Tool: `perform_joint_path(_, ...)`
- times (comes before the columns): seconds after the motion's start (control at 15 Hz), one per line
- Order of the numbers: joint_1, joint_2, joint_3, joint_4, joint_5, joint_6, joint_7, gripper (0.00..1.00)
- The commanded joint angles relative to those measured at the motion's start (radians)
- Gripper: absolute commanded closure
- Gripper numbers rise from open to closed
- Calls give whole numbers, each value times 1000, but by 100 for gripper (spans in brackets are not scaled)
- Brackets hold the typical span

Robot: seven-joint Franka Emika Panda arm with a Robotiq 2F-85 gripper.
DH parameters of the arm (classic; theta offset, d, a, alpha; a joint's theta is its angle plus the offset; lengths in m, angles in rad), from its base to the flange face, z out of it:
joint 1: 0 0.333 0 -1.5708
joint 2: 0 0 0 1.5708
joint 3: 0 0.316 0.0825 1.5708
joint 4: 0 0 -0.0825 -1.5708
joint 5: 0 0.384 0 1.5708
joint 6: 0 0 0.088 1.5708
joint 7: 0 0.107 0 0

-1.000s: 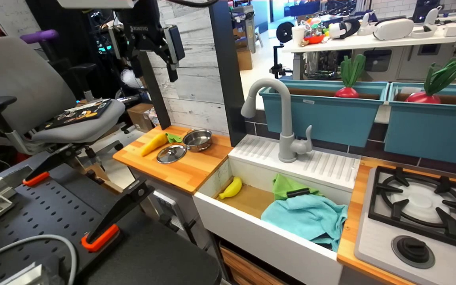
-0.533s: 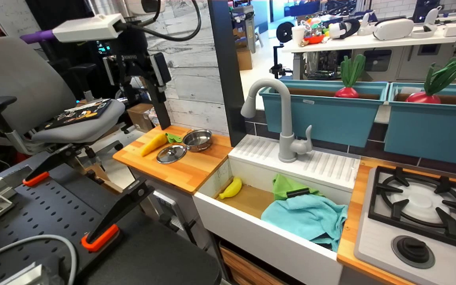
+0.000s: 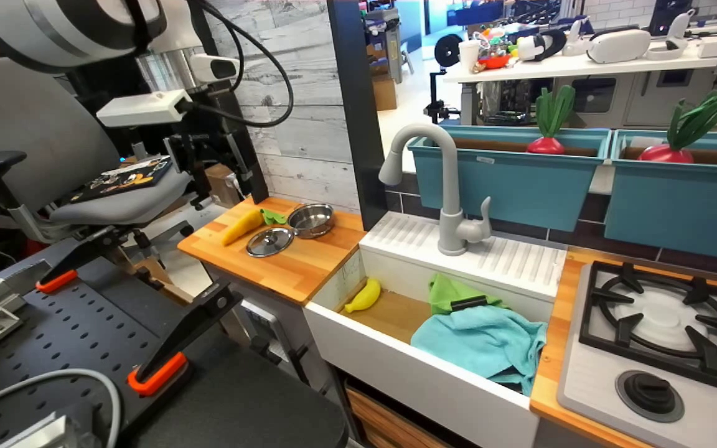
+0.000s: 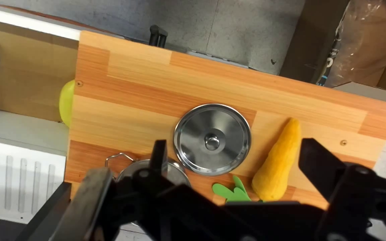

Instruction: Cover the pot with the silver lid

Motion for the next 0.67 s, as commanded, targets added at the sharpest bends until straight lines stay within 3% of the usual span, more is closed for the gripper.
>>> perform_joint_path(0.0, 31, 97, -39, 57, -34, 114, 26, 0)
perform_joint_path(0.6, -13, 311, 12, 253, -7, 107, -77, 0)
